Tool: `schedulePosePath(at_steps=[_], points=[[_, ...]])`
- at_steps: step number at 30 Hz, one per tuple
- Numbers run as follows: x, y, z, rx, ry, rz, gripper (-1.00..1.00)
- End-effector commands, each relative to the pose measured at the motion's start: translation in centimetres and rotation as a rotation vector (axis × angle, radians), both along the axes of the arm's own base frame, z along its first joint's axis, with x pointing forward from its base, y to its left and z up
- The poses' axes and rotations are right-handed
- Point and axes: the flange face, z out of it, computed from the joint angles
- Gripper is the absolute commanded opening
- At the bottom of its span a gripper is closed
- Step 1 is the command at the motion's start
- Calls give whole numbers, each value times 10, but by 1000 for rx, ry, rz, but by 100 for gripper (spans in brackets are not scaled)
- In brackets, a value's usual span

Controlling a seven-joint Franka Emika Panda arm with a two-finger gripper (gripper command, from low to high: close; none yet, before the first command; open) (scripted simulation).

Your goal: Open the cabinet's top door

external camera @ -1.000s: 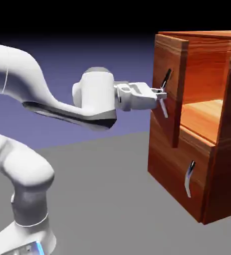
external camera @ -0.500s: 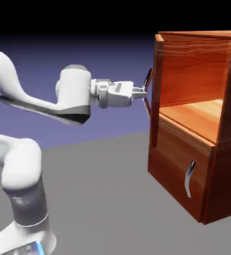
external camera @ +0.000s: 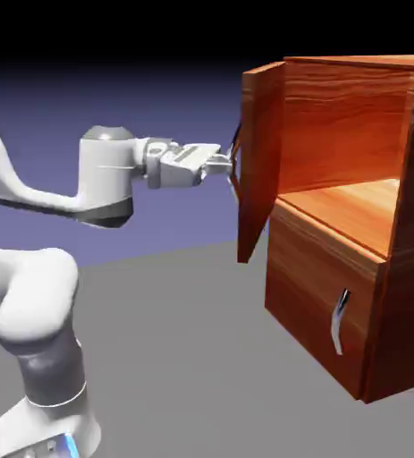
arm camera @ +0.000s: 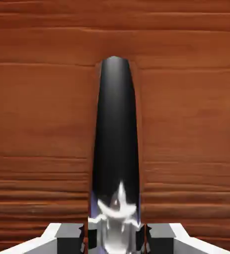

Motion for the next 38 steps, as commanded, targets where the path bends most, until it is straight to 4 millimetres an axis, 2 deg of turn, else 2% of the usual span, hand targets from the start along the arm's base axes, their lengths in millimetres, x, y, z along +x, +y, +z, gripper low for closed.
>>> schedulePosePath(at_steps=[1,10,19,30,37,38], points=[[-3,6,0,2,0,-20,-100],[-29,73,0,2,0,-209,-100],[-44,160,0,2,0,-439,-100],[-36,256,0,2,-1,-693,-100],[-22,305,0,2,-1,-827,-100],[-22,306,0,2,-1,-831,-100]])
